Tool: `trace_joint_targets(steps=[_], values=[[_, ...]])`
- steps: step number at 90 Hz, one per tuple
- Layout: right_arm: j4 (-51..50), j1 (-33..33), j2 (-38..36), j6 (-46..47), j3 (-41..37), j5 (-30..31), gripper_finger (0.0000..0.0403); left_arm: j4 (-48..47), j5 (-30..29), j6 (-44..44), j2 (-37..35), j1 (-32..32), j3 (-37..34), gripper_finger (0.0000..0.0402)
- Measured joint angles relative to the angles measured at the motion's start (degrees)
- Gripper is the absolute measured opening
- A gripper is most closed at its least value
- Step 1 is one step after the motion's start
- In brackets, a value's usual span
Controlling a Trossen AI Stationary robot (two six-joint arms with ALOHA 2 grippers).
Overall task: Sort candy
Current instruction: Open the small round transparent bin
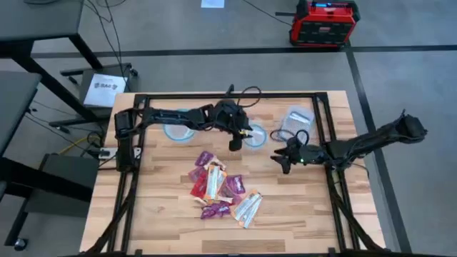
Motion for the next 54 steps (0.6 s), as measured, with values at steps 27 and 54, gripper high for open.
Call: trace_joint_targets(steps=[27, 54], values=[[25.69, 3.18, 19.79, -8.05, 0.07, 7.26, 0.0180, 1.71, 9.47, 2.44, 3.12, 0.61, -0.02, 0.0127], [37.66, 0.70, 31.71, -10.59, 0.08, 7.51, 0.0180, -1.14, 8.28, -1.64, 4.72, -0.37, 0.04, 0.0127]])
